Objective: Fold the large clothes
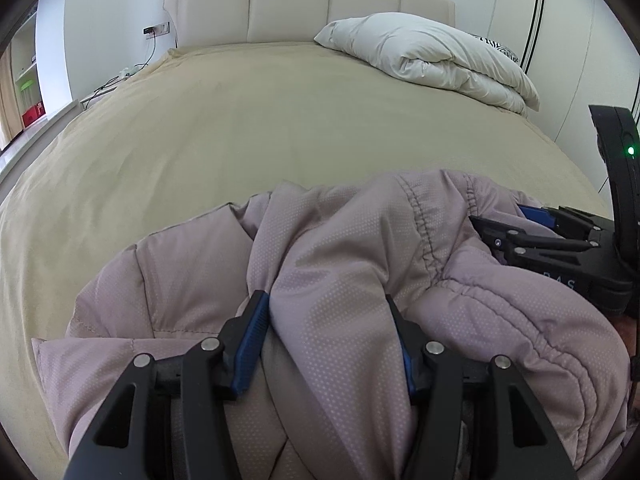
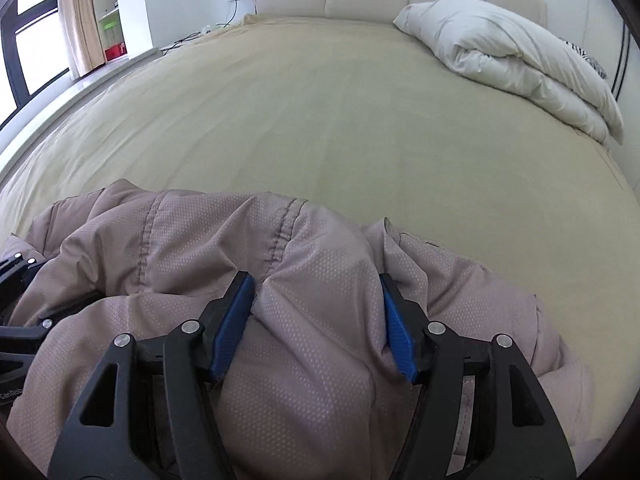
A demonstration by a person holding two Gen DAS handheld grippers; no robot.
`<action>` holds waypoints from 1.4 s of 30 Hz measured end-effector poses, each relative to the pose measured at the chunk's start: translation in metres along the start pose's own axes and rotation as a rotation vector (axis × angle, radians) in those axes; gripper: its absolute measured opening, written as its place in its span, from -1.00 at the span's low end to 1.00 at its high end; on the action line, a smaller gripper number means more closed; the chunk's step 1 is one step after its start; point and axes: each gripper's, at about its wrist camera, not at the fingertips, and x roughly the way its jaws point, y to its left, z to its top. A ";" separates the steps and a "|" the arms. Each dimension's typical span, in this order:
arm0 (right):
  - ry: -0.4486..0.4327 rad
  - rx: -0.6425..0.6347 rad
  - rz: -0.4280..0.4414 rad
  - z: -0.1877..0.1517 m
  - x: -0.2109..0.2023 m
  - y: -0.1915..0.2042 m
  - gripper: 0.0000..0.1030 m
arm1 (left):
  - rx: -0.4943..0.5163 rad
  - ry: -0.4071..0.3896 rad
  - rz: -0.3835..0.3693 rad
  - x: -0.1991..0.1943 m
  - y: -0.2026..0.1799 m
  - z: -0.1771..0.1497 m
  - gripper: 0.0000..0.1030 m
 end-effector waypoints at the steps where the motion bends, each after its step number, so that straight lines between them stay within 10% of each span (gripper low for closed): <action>1: -0.003 -0.005 -0.007 0.000 0.001 0.001 0.19 | -0.002 0.001 -0.003 0.000 0.001 0.000 0.13; 5: 0.065 0.031 0.010 0.015 -0.008 -0.006 0.19 | -0.016 0.002 -0.023 -0.004 0.004 0.001 0.13; 12: -0.134 0.054 0.127 -0.030 -0.135 0.026 0.19 | -0.132 -0.100 -0.096 -0.074 0.013 -0.016 0.12; 23: -0.026 -0.030 0.029 -0.083 -0.111 0.054 0.22 | -0.089 -0.043 -0.052 -0.080 0.004 -0.036 0.12; 28: -0.203 -0.037 0.025 -0.103 -0.179 0.059 0.22 | -0.094 -0.140 -0.061 -0.126 -0.005 -0.054 0.11; 36: -0.019 0.006 0.062 -0.118 -0.153 0.066 0.39 | -0.124 -0.121 -0.086 -0.155 -0.009 -0.078 0.13; 42: -0.384 0.124 0.061 -0.139 -0.287 0.048 0.55 | -0.216 -0.272 -0.101 -0.268 0.034 -0.129 0.58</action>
